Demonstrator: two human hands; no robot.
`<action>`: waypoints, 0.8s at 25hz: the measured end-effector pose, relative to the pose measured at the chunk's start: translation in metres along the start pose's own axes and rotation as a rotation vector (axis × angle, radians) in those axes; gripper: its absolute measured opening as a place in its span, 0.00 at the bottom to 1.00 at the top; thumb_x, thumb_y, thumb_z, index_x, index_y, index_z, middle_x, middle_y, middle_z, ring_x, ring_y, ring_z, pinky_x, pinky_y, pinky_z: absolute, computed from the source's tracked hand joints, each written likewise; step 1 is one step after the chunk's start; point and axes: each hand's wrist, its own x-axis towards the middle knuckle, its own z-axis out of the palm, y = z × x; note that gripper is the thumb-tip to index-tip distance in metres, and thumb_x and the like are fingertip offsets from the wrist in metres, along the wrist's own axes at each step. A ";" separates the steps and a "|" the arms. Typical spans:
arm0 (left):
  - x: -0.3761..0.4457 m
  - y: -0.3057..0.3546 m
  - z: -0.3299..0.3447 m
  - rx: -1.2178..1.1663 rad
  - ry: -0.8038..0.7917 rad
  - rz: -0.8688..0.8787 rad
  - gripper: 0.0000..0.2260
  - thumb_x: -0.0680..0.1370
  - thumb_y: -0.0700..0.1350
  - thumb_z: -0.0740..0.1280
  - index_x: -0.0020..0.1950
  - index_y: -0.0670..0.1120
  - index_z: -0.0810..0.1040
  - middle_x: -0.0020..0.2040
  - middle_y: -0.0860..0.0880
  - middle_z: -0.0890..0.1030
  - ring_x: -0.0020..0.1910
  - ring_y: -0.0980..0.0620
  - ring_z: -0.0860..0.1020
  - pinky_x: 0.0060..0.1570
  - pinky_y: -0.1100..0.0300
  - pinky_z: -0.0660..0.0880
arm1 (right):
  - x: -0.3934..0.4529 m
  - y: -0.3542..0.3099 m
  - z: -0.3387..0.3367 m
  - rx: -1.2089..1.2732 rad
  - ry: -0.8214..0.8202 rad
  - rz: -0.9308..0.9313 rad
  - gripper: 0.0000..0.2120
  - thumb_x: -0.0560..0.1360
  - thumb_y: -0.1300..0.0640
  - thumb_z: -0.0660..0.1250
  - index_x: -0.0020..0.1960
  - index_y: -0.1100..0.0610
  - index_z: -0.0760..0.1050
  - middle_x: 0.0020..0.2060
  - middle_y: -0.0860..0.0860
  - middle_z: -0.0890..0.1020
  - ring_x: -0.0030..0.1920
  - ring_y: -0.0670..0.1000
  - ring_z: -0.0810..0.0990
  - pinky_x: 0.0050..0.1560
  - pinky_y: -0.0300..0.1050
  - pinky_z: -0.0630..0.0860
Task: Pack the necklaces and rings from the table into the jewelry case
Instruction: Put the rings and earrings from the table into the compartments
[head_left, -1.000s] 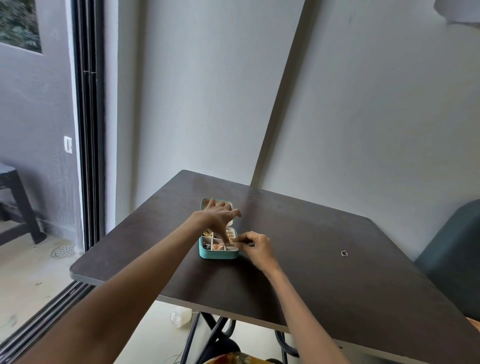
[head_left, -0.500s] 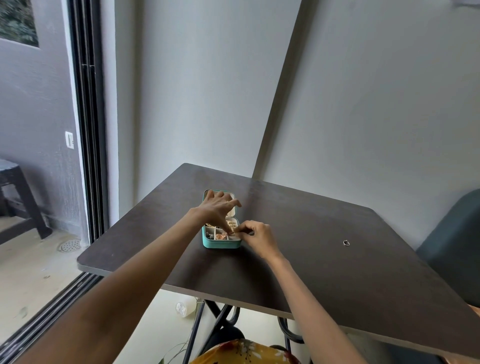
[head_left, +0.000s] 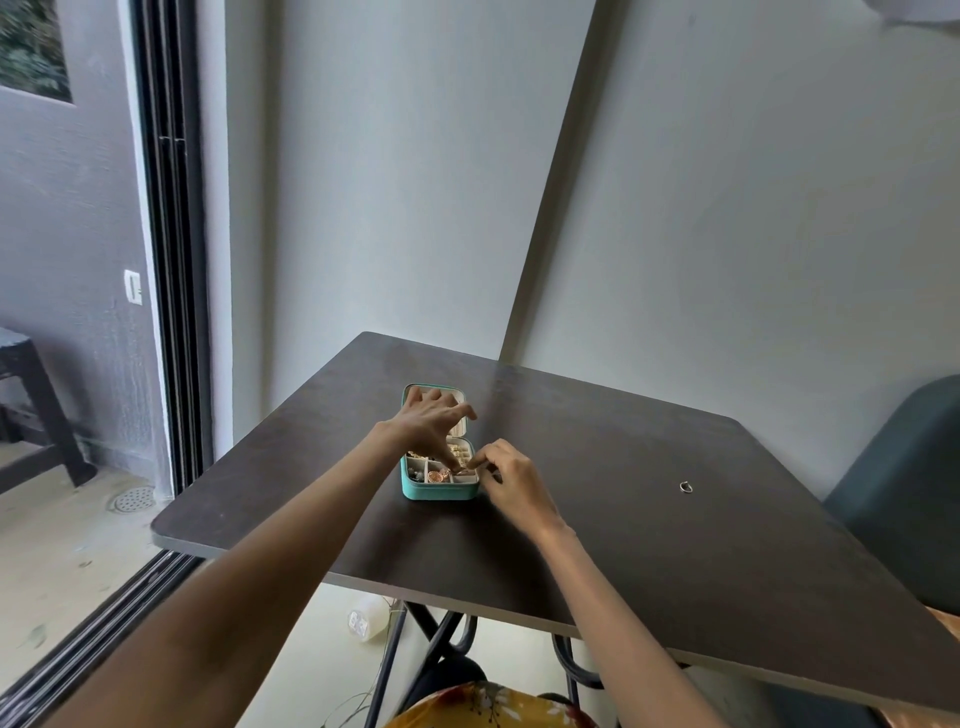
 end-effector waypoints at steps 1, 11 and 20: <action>0.000 0.000 -0.001 -0.004 -0.006 0.000 0.36 0.69 0.59 0.72 0.73 0.55 0.60 0.68 0.47 0.67 0.68 0.46 0.62 0.68 0.48 0.55 | -0.002 0.000 0.001 -0.019 0.008 -0.011 0.06 0.75 0.66 0.63 0.47 0.61 0.78 0.47 0.53 0.79 0.46 0.50 0.79 0.48 0.41 0.77; 0.002 -0.002 -0.001 -0.037 -0.043 -0.001 0.36 0.69 0.58 0.72 0.73 0.54 0.60 0.69 0.47 0.65 0.70 0.45 0.60 0.68 0.48 0.53 | -0.008 0.000 0.013 -0.004 0.099 0.022 0.09 0.74 0.68 0.62 0.51 0.61 0.79 0.49 0.54 0.80 0.48 0.51 0.80 0.48 0.39 0.75; 0.015 0.007 -0.016 -0.101 -0.102 0.018 0.30 0.72 0.55 0.70 0.71 0.55 0.62 0.69 0.48 0.69 0.71 0.46 0.62 0.69 0.46 0.53 | -0.004 0.012 0.005 0.148 0.308 0.165 0.12 0.74 0.70 0.61 0.51 0.60 0.80 0.47 0.54 0.82 0.48 0.51 0.81 0.48 0.38 0.76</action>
